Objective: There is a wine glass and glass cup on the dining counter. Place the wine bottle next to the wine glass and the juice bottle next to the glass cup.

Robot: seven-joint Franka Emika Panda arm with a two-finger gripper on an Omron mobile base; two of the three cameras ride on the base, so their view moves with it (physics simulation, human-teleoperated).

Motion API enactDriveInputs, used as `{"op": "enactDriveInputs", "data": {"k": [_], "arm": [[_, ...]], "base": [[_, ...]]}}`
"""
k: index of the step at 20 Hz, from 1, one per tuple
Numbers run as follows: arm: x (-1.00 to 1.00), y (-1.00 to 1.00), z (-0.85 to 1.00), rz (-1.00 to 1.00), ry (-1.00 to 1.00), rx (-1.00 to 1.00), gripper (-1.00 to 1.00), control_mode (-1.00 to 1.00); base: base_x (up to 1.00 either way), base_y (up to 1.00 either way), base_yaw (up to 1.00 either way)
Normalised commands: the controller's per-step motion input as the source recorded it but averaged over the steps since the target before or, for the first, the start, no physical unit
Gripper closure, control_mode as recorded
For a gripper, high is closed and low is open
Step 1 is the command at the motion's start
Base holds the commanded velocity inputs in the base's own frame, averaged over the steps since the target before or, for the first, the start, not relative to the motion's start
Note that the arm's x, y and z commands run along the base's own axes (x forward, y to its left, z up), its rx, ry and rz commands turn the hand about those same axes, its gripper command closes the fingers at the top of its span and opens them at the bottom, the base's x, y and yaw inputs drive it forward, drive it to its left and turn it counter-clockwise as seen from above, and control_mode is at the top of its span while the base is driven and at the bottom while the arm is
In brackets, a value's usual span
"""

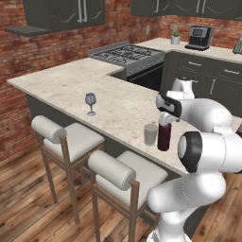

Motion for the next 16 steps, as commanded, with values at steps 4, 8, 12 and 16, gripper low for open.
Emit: {"op": "enactDriveInputs", "data": {"k": [4, 8, 12, 16], "arm": [[-0.02, 0.14, 0.0, 0.0, 0.0, 0.0, -1.0, -1.0], [-0.15, 0.02, 0.1, 0.0, 0.0, 0.0, -1.0, -1.0], [-0.32, 0.0, 0.12, -0.02, 0.0, 0.0, -1.0, -1.0], [-0.42, -0.01, 0.06, -0.08, 0.0, 0.0, -1.0, -1.0]], "base": [[0.0, 0.0, 0.0], [0.0, 0.0, 0.0], [0.0, 0.0, 0.0], [0.0, 0.0, 0.0]]}}
